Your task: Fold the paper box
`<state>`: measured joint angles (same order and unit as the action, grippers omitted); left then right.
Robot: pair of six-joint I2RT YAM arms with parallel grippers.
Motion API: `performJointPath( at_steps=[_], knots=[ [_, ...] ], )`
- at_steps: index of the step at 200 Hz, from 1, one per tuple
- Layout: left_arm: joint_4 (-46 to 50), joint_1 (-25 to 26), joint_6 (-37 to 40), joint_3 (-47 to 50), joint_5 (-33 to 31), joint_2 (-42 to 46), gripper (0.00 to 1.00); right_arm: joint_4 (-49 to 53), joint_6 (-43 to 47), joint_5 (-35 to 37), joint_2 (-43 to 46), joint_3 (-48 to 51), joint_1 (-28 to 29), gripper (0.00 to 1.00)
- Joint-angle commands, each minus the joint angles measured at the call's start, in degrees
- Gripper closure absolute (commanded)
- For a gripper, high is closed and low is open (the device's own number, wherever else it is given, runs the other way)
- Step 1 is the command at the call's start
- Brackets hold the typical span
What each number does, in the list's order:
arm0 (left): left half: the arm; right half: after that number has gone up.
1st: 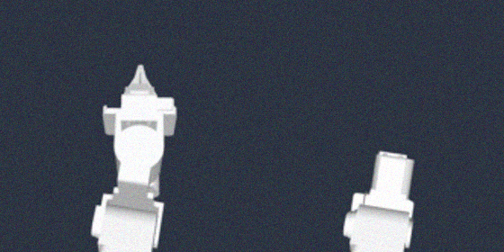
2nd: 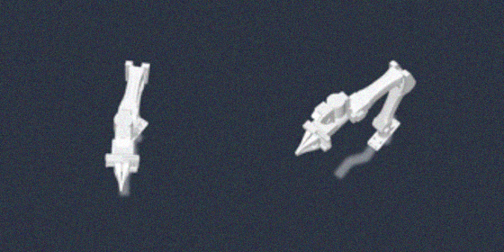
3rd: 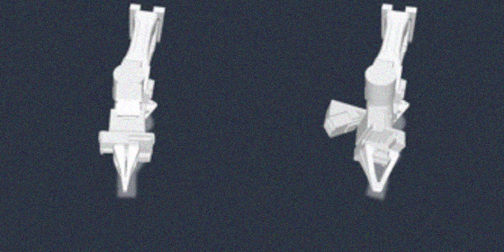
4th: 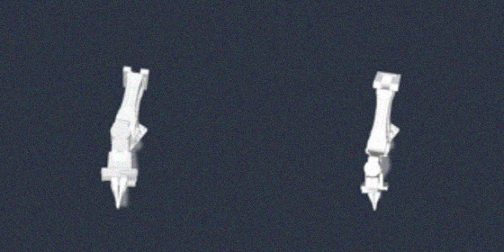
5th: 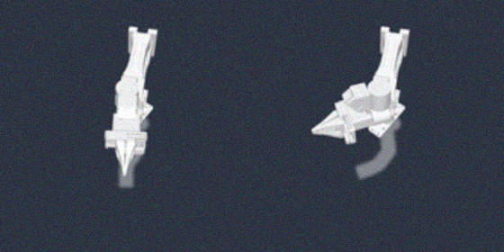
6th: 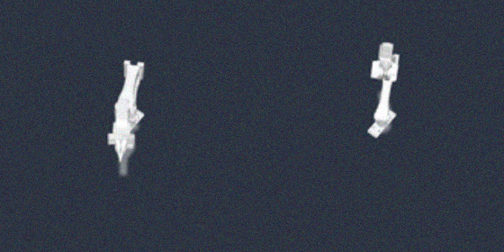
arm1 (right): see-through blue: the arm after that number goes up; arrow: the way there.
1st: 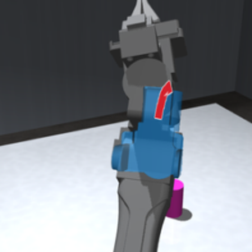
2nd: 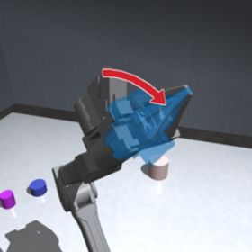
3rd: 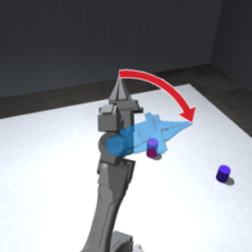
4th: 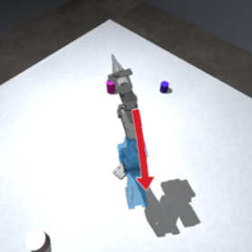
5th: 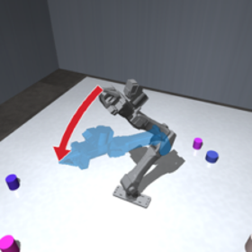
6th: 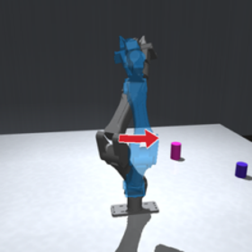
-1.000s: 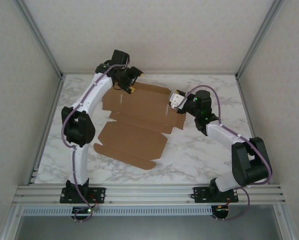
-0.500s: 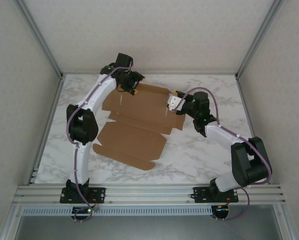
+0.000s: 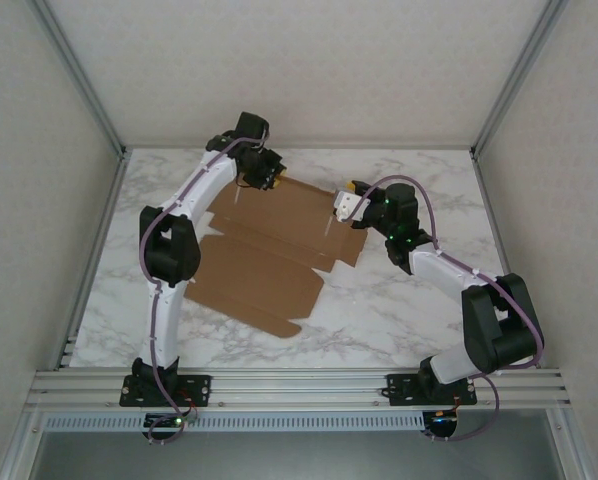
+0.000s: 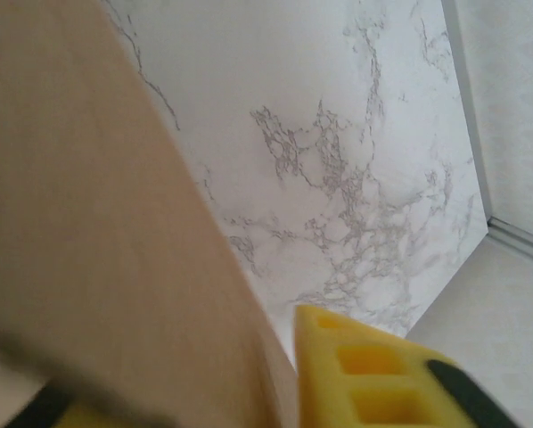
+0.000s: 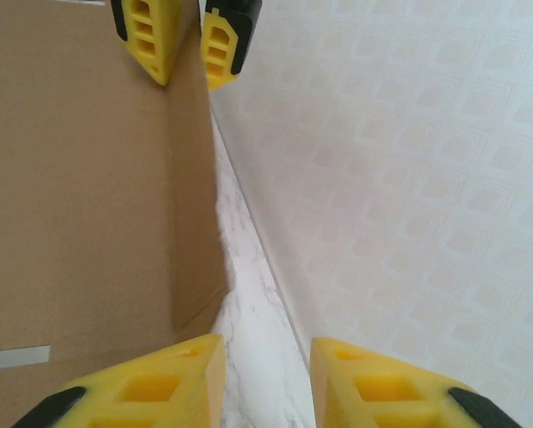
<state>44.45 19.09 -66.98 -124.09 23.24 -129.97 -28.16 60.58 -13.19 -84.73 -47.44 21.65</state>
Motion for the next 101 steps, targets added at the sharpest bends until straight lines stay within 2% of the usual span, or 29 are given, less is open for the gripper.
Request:
performJointPath(
  at_steps=[1,24,51,62,84,101],
  knots=[
    [-1.17,0.42,-0.17,-1.06,-1.29,0.08,0.88,-2.69,-1.74,0.83,0.16,0.46,0.52,0.68],
    [-2.22,0.42,-0.18,-0.22,-1.73,0.40,1.00,-1.34,-4.23,0.38,0.87,-0.04,0.52,0.67],
    [-6.06,0.16,-1.06,2.78,-1.93,2.18,1.00,1.87,-12.91,-2.10,3.60,-2.13,0.50,0.65],
    [-10.17,0.06,-1.99,5.86,-0.84,3.85,1.00,4.52,-20.78,-2.45,4.60,-4.58,0.56,0.65],
    [-20.17,0.05,-4.00,14.66,-0.29,8.39,1.00,9.30,-39.63,1.67,6.28,-9.93,0.66,0.68],
    [-30.18,0.05,-4.15,21.86,0.46,12.27,1.00,22.41,-53.42,8.31,6.26,-17.36,0.62,0.69]
  ],
)
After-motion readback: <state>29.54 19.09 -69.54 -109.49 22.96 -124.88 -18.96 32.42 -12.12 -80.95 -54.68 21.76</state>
